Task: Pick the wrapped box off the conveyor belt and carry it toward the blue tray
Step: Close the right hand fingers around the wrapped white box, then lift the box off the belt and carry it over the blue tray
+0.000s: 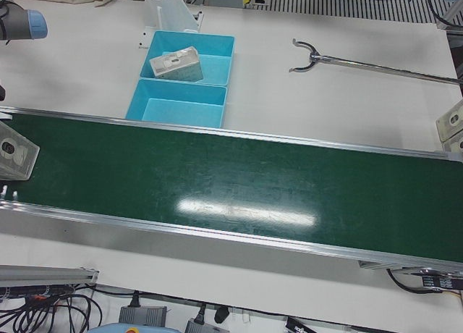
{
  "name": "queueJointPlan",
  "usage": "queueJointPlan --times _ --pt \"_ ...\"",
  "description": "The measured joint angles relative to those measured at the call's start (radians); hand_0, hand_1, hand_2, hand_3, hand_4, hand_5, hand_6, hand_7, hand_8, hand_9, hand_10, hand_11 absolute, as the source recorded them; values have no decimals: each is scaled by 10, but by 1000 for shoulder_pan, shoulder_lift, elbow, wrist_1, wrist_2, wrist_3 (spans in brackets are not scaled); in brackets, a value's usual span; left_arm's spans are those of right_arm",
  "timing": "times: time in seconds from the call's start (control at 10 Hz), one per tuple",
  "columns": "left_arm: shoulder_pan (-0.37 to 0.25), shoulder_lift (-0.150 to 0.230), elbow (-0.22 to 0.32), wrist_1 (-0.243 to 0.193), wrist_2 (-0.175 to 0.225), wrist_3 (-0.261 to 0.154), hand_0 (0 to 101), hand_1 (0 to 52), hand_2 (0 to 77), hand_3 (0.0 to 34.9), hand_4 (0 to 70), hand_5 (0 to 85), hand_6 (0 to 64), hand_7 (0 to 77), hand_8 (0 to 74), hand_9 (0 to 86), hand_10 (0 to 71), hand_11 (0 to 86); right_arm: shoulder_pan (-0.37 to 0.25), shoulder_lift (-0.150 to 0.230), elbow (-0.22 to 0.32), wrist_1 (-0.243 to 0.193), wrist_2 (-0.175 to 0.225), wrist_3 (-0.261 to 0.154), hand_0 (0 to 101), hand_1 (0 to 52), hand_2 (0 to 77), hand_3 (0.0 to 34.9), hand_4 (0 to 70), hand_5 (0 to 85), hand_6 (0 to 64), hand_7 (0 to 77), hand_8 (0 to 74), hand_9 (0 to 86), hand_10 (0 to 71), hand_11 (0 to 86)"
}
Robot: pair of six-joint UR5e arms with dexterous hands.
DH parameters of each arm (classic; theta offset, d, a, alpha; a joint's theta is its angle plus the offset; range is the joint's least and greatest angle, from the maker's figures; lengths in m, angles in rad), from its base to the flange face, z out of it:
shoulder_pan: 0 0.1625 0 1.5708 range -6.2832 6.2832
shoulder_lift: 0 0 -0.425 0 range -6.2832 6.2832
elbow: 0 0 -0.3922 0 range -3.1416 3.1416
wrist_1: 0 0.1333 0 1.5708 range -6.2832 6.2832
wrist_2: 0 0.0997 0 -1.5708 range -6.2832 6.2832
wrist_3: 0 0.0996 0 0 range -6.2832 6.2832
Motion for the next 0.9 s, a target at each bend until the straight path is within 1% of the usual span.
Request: queueJointPlan --times 0.1,0.2,0.3,0.4,0.5,0.6,0.7,0.8,0.9 --pt "0 0 0 0 0 0 0 0 5 0 0 11 0 5 5 0 5 5 0 1 2 0 2 1 465 131 142 83 49 251 49 44 5 16 0 11" --pt "0 0 0 0 0 0 0 0 5 0 0 11 0 5 5 0 5 5 0 2 3 0 10 2 466 147 142 56 60 278 71 49 5 16 0 11" --pt "0 0 0 0 0 0 0 0 5 0 0 11 0 5 5 0 5 5 0 2 4 0 18 2 476 93 245 0 109 355 202 213 38 16 49 16" --pt "0 0 0 0 0 0 0 0 5 0 0 11 0 5 5 0 5 5 -1 2 5 0 24 3 476 93 245 0 109 355 202 213 38 16 49 16" --pt "0 0 0 0 0 0 0 0 5 0 0 11 0 0 5 5 5 5 0 3 12 0 27 3 475 54 278 2 164 431 273 284 229 131 224 131" --pt "0 0 0 0 0 0 0 0 5 0 0 11 0 5 5 0 5 5 0 3 31 3 27 -2 474 27 289 8 180 453 316 295 327 235 311 224" --pt "0 0 0 0 0 0 0 0 5 0 0 11 0 0 5 0 5 5 0 3 59 15 27 -17 475 11 295 7 185 464 355 295 447 333 393 333" --pt "0 0 0 0 0 0 0 0 5 0 0 11 0 0 5 0 5 5 -6 2 94 43 26 -49 475 11 295 7 185 464 355 295 447 333 393 333" --pt "0 0 0 0 0 0 0 0 5 0 0 11 0 5 5 0 5 5 -23 1 129 74 25 -89 473 11 278 6 185 464 365 295 464 333 404 349"
